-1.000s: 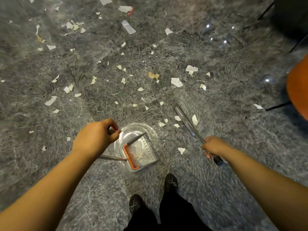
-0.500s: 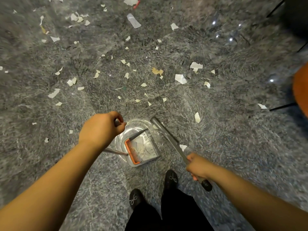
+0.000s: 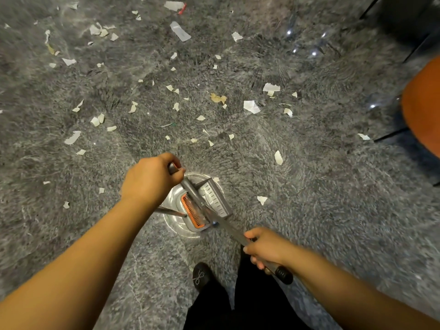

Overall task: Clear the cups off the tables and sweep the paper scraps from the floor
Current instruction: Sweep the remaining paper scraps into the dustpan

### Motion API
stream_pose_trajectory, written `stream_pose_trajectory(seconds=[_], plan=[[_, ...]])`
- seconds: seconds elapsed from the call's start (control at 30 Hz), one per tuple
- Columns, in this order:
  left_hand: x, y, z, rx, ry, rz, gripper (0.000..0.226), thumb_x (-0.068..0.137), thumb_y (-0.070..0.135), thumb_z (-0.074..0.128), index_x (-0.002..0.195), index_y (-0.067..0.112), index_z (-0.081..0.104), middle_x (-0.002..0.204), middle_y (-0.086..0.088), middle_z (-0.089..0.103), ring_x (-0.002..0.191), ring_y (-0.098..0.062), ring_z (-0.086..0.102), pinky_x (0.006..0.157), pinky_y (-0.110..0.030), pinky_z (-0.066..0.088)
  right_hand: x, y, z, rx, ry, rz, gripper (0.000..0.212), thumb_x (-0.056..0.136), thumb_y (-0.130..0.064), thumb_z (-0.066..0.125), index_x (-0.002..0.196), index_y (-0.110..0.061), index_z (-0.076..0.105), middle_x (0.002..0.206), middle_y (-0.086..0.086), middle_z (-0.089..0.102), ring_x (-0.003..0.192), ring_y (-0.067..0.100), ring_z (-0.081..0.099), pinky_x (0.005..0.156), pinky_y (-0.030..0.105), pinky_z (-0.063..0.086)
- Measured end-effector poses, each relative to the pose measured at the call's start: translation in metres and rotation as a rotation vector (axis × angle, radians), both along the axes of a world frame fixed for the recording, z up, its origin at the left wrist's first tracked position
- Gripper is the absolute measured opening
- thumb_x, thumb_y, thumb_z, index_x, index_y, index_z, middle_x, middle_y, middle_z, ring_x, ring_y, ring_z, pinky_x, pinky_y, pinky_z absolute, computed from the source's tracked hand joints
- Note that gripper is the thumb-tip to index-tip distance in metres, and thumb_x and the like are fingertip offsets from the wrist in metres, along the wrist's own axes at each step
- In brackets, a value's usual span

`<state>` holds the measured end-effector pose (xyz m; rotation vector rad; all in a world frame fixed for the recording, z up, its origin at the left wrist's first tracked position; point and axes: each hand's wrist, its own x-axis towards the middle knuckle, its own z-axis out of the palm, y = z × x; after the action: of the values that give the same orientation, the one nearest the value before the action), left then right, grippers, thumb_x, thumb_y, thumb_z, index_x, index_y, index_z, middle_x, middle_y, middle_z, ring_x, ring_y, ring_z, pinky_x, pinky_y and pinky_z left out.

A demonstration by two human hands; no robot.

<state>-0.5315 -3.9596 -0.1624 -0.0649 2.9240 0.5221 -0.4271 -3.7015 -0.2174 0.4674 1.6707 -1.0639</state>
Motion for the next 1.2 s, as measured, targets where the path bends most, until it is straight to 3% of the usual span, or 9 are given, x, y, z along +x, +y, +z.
stream_pose_trajectory(seconds=[0.07,0.23,0.4,0.47,0.7,1.0,1.2], plan=[[0.003,-0.004,0.002,0.012,0.002,0.003,0.011,0.087,0.044,0.067,0.089,0.034,0.064,0.078,0.005,0.069,0.069,-0.02,0.061,0.054,-0.028,0.043,0.008,0.001,0.005,-0.003,0.024,-0.035,0.028,0.094,-0.002,0.053,0.122,-0.003,0.05,0.064,0.006,0.051,0.031,0.006,0.045,0.035,0.017,0.037],[0.012,-0.015,0.002,0.037,0.011,0.003,0.012,0.084,0.043,0.071,0.083,0.036,0.061,0.066,0.016,0.057,0.064,-0.016,0.056,0.054,-0.026,0.038,0.024,0.013,0.007,-0.003,0.008,-0.239,0.021,0.094,-0.003,0.053,0.108,-0.018,0.049,0.056,0.007,0.05,0.031,0.01,0.045,0.041,0.02,0.036],[0.002,-0.012,0.005,0.025,0.039,-0.003,0.012,0.082,0.044,0.071,0.082,0.035,0.062,0.068,0.014,0.058,0.067,-0.017,0.056,0.059,-0.028,0.039,0.03,0.028,0.007,0.046,0.06,-0.377,0.025,0.093,0.002,0.051,0.118,0.003,0.051,0.059,0.01,0.049,0.036,0.014,0.043,0.042,0.024,0.033],[-0.005,-0.01,0.009,0.013,0.059,-0.016,0.012,0.082,0.043,0.072,0.082,0.035,0.063,0.067,0.014,0.057,0.067,-0.016,0.053,0.059,-0.028,0.039,0.026,0.04,0.007,0.073,0.086,-0.397,0.029,0.093,0.002,0.051,0.122,0.008,0.049,0.058,0.01,0.048,0.032,0.012,0.043,0.037,0.019,0.033],[-0.013,-0.016,0.016,-0.007,0.034,-0.014,0.012,0.083,0.044,0.071,0.081,0.035,0.063,0.074,0.008,0.066,0.07,-0.02,0.061,0.059,-0.031,0.046,0.013,0.082,0.0,0.141,0.104,-0.506,0.032,0.092,0.004,0.052,0.123,0.002,0.048,0.055,0.01,0.05,0.031,0.013,0.044,0.032,0.016,0.034],[-0.018,-0.021,0.02,-0.043,-0.001,0.014,0.012,0.083,0.042,0.072,0.083,0.033,0.065,0.079,0.003,0.068,0.07,-0.023,0.062,0.06,-0.032,0.048,-0.002,0.111,-0.021,0.251,0.036,-0.429,0.007,0.091,0.003,0.051,0.097,-0.001,0.051,0.062,0.013,0.047,0.038,0.017,0.044,0.033,0.017,0.034],[-0.02,-0.035,0.013,-0.069,-0.026,0.081,0.015,0.083,0.045,0.072,0.08,0.034,0.062,0.075,0.004,0.067,0.067,-0.021,0.061,0.06,-0.032,0.049,-0.018,0.088,-0.04,0.228,0.028,-0.334,0.015,0.089,0.004,0.05,0.08,-0.009,0.05,0.052,0.008,0.05,0.036,0.016,0.046,0.037,0.018,0.035]])
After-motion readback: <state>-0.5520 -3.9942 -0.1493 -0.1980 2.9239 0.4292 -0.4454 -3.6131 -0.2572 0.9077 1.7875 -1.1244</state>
